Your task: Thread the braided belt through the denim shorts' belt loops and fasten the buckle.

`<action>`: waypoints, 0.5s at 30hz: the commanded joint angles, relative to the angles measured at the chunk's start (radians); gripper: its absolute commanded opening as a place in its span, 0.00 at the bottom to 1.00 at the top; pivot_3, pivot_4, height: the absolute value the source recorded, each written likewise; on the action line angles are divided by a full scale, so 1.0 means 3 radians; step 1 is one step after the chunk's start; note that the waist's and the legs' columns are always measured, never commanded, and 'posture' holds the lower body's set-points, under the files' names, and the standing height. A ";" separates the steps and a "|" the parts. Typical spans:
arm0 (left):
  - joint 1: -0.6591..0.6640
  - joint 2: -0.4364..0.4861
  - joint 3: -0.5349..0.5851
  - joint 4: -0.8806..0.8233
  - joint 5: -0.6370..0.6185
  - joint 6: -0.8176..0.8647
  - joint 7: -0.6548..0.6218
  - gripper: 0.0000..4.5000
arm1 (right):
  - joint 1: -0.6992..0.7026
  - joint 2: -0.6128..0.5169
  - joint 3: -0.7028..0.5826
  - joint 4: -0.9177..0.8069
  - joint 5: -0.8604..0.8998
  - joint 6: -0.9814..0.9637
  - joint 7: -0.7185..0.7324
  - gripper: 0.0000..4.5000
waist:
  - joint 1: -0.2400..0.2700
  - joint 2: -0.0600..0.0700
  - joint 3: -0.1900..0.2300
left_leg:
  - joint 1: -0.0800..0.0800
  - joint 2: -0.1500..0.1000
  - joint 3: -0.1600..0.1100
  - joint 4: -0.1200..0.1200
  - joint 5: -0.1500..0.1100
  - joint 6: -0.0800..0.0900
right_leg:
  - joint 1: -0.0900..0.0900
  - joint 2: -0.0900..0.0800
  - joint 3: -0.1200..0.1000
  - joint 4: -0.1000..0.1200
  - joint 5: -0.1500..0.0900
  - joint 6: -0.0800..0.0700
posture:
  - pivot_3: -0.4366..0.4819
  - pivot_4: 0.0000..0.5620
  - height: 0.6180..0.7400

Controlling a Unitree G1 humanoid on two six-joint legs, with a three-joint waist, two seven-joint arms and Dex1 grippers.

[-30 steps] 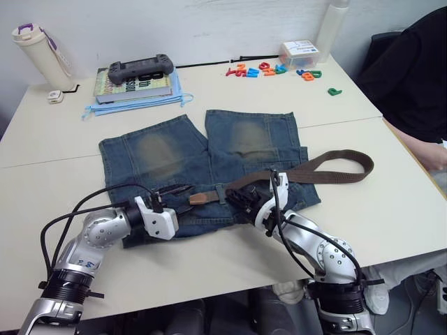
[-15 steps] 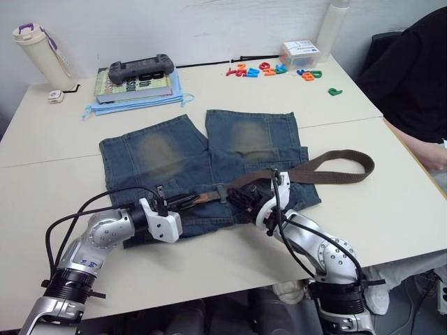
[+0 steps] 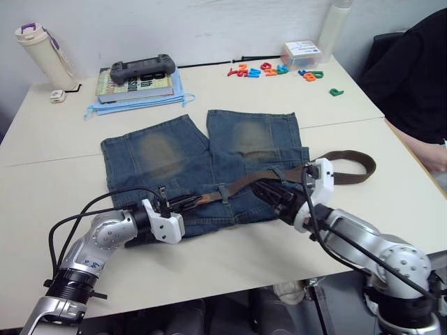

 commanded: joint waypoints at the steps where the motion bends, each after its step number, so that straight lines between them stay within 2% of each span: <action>1: -0.0007 -0.0006 -0.0010 -0.0073 -0.0051 0.0000 0.0024 0.00 | -0.0180 -0.0795 0.0410 -0.0792 -0.1182 0.0140 0.0801 0.77 | 0.0004 -0.0003 -0.0002 | -0.0001 -0.0001 0.0000 0.0000 0.0000 0.0000 | -0.0001 -0.0001 0.0000 0.0000 0.0000 0.0000 | 0.48 0.27 0.79; 4: -0.0024 -0.0021 -0.0019 -0.0070 -0.0062 0.0024 0.0022 0.00 | -0.0251 -0.1565 0.1324 -0.0999 -0.2662 -0.0147 0.1312 0.77 | 0.0021 -0.0009 -0.0005 | 0.0001 0.0000 -0.0001 0.0002 0.0000 -0.0001 | 0.0003 0.0000 -0.0005 -0.0005 0.0000 0.0000 | 0.48 0.27 0.79; 7: -0.0029 -0.0029 -0.0025 -0.0066 -0.0070 0.0032 0.0021 0.00 | -0.0245 -0.1886 0.1994 -0.0767 -0.3915 -0.0689 0.1597 0.77 | 0.0071 -0.0009 -0.0004 | 0.0000 -0.0005 0.0006 0.0005 -0.0001 0.0001 | 0.0000 0.0002 -0.0003 -0.0006 0.0001 0.0003 | 0.48 0.27 0.79; 11: -0.0036 -0.0036 -0.0035 -0.0068 -0.0070 0.0043 0.0025 0.00 | -0.0310 -0.1844 0.2505 -0.0298 -0.5185 -0.1184 0.1870 0.77 | 0.0072 -0.0010 -0.0004 | 0.0000 -0.0004 0.0011 0.0004 -0.0001 0.0001 | 0.0000 0.0000 0.0000 -0.0007 0.0002 0.0004 | 0.48 0.27 0.79; 15: -0.0043 -0.0040 -0.0029 -0.0078 -0.0067 0.0058 0.0031 0.00 | -0.0300 -0.1528 0.2615 0.0031 -0.5954 -0.1422 0.1988 0.77 | 0.0076 -0.0010 -0.0004 | 0.0001 -0.0004 0.0012 0.0006 0.0000 0.0000 | 0.0001 0.0008 0.0002 -0.0006 0.0003 0.0005 | 0.48 0.27 0.79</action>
